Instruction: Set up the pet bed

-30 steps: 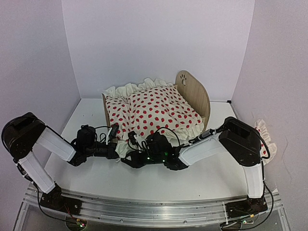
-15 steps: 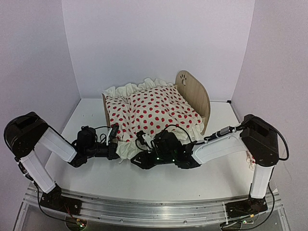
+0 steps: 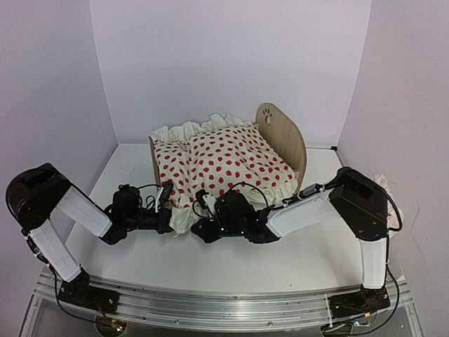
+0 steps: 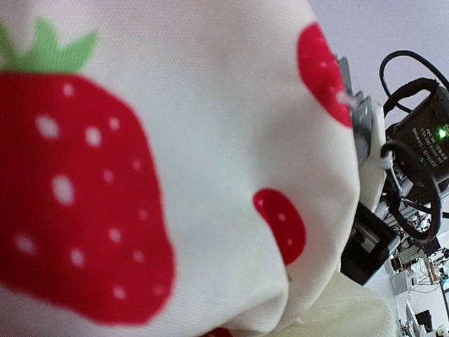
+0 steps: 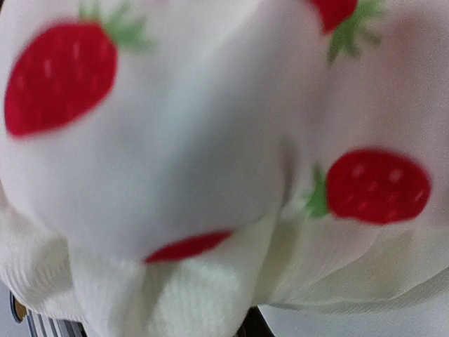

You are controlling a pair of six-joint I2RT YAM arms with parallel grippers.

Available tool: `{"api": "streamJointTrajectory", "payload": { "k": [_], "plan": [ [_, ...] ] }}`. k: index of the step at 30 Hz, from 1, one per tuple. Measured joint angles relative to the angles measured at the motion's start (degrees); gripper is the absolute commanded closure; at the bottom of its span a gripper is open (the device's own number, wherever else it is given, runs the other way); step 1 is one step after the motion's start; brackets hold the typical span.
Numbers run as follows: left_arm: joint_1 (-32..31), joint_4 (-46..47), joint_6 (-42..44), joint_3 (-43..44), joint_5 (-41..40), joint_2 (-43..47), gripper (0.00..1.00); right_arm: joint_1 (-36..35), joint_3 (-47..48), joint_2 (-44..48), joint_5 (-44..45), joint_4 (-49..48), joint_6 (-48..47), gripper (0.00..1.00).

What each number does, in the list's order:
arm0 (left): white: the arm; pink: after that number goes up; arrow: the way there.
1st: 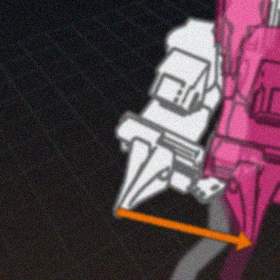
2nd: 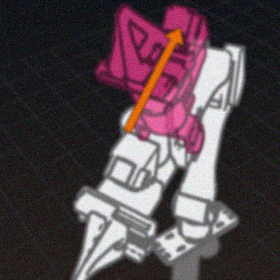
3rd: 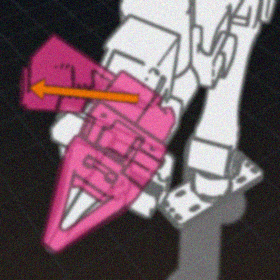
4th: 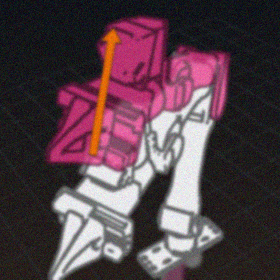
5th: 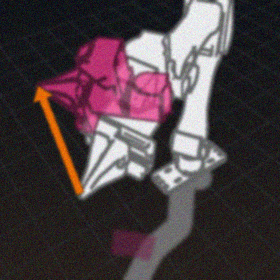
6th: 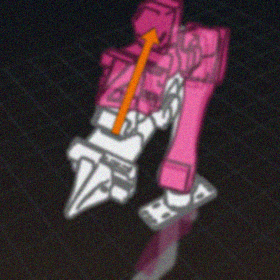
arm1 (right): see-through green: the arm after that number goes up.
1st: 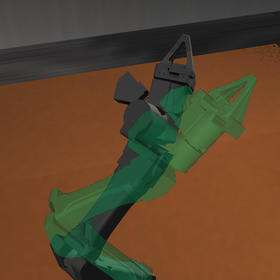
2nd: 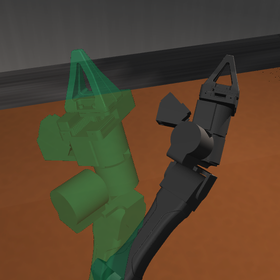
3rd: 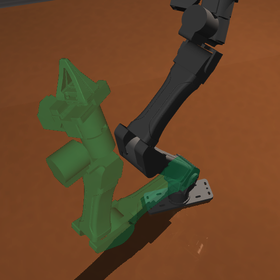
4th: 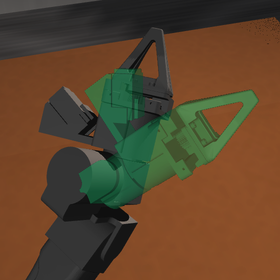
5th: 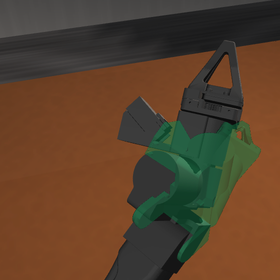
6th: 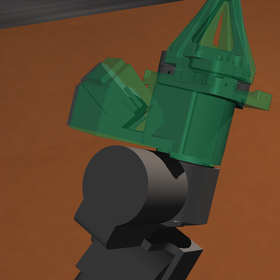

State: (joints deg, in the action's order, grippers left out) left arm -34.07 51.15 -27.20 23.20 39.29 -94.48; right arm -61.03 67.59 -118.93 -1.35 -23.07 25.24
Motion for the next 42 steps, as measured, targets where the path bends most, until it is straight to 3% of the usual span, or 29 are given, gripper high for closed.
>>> {"api": "streamJointTrajectory", "payload": {
  "k": [6,24,33,42],
  "plan": [
    [0.0,0.0,0.1,0.0,0.0,0.0,1.0,1.6,0.7,0.0,2.6,-4.2,-1.0,0.94],
    [0.0,0.0,0.3,0.0,0.0,-0.1,1.0,2.1,0.0,1.9,-5.4,-13.2,-1.2,0.94],
    [0.0,0.0,0.4,0.0,0.0,-0.1,1.0,2.1,2.0,1.8,-3.9,-13.5,-2.1,0.93],
    [-0.1,0.5,0.8,0.0,-0.3,-0.5,1.0,2.2,7.0,-1.7,-2.6,-7.3,-1.5,0.83]
  ]
}}
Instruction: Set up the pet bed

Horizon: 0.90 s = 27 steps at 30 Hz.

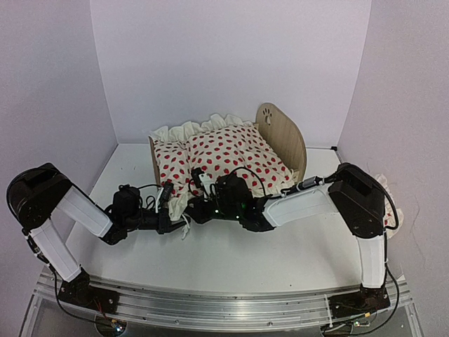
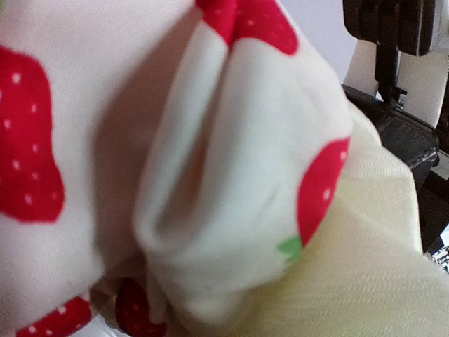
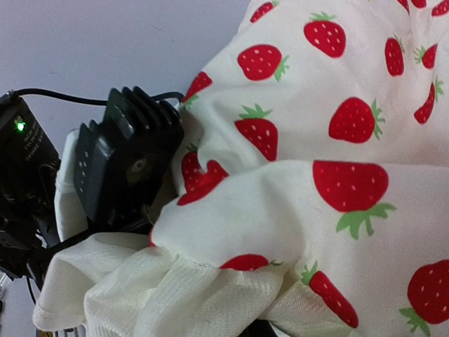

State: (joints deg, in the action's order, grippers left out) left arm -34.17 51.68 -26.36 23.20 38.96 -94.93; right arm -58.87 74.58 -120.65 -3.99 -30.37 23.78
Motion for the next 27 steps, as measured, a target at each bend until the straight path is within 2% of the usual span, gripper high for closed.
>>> {"api": "streamJointTrajectory", "payload": {
  "k": [6,12,17,27],
  "plan": [
    [0.0,-0.1,0.7,0.0,-0.1,0.0,1.0,0.0,-0.7,0.4,0.2,4.5,0.5,0.76],
    [0.0,-0.1,0.9,0.0,-0.2,-0.1,1.0,-0.2,-5.7,6.0,0.2,7.8,2.2,0.73],
    [0.0,-0.1,0.9,0.0,-0.2,-0.1,1.0,-0.5,-8.0,8.4,0.0,8.7,3.7,0.8],
    [0.0,-0.1,0.9,0.0,-0.2,-0.1,1.0,-0.6,-7.7,5.9,-0.3,5.7,5.3,0.83]
  ]
}}
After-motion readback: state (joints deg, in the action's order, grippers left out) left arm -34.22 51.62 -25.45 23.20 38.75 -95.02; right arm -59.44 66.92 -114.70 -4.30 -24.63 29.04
